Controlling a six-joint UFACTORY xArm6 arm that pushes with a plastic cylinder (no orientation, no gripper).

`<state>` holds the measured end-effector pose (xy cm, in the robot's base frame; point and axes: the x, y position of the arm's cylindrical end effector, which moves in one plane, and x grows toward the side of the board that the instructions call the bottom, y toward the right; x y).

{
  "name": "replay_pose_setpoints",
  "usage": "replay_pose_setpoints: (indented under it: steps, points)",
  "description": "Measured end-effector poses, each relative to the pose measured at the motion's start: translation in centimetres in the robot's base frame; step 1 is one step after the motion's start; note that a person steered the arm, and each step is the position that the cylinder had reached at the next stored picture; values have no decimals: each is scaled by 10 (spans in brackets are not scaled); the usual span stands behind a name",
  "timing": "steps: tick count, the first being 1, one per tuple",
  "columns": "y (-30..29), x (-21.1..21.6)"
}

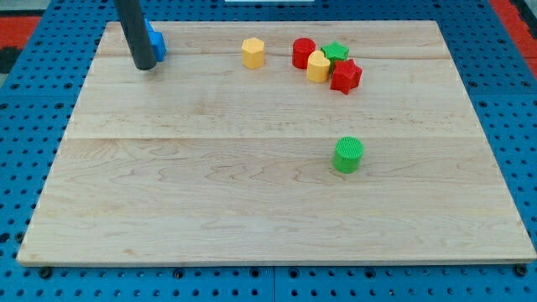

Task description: Place the red circle at the top right side of red star

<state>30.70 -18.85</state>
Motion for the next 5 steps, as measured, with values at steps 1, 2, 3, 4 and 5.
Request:
replay_pose_setpoints:
  steps: [1, 2, 3, 4, 5]
  points:
    - [17, 10]
    - [17, 10]
    - [17, 14]
    - [17, 16]
    - [17, 16]
